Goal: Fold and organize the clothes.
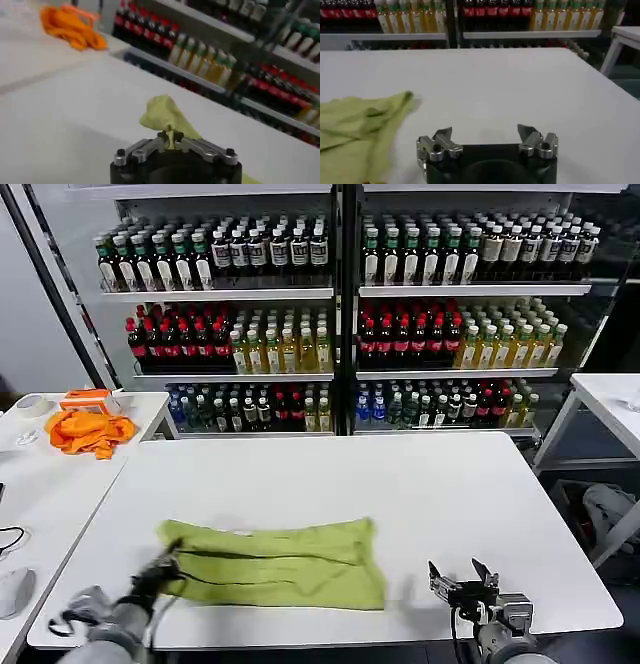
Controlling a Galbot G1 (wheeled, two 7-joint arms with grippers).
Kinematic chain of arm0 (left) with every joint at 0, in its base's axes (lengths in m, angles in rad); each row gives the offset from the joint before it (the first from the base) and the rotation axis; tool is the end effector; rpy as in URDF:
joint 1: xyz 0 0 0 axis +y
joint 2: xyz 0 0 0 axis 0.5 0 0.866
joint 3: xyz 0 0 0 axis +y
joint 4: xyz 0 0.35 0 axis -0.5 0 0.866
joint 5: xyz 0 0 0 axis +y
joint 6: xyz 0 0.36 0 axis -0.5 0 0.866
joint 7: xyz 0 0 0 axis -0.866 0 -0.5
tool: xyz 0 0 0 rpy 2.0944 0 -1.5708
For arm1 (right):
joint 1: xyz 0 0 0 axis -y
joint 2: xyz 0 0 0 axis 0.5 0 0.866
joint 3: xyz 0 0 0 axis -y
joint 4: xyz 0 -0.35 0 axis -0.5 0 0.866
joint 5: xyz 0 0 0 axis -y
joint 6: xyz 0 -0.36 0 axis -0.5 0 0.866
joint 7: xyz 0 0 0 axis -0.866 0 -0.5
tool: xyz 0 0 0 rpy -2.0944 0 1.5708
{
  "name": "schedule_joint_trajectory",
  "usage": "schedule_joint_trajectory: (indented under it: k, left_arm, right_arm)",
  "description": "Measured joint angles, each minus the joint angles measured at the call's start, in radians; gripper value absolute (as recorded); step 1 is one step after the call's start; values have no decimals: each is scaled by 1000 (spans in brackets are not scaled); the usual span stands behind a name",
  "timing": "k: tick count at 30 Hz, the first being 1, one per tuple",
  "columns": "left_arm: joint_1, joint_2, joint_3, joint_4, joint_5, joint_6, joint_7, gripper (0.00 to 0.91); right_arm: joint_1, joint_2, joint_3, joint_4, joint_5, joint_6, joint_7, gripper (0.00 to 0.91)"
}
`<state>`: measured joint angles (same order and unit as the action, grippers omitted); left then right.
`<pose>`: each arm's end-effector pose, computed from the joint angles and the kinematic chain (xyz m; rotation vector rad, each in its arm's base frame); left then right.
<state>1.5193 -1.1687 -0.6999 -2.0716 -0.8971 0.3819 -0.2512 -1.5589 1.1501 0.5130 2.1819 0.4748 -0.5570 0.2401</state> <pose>0.2126 0.1203 -0.2673 0.1381 -2.7000 0.5522 0.1923 -0.0557 -0.2596 0.0536 -2.6251 0.0170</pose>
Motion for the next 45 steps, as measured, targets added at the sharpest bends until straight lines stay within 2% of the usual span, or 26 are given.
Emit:
schedule_joint_trajectory:
  k: [5, 10, 18, 26, 27, 28, 29, 36, 45]
  left_arm:
    - [-2, 55, -84, -40, -74, 22, -11, 30]
    - [-16, 63, -73, -110, -159, 41, -14, 30]
    - [-57, -3, 89, -155, -247, 48, -26, 30]
    - [-128, -74, 270, -95, -258, 41, -29, 30]
    - [-138, -83, 290, -82, -254, 40, -29, 91]
    - [-148, -91, 306, -70, -251, 39, -29, 302]
    - [-158, -97, 322, -57, -247, 37, -29, 907]
    - [-200, -125, 406, 24, -197, 24, -15, 907]
    - [-204, -138, 453, 33, -131, 16, 13, 907]
  right_arm:
    - [6, -1, -8, 0, 0, -3, 0, 907]
    - [3, -5, -9, 2, 0, -4, 0, 907]
    - [-3, -15, 1, 5, 3, -4, 0, 907]
    - [-6, -16, 1, 6, 3, -4, 0, 907]
    - [-6, -15, 0, 6, 2, -4, 0, 907]
    - [-7, -14, -1, 6, 1, -4, 0, 907]
    - [-7, -13, -3, 6, 1, -4, 0, 907]
    - [-8, -6, -9, 7, -4, -4, 0, 907]
    - [-7, -4, -10, 11, -4, -4, 0, 907]
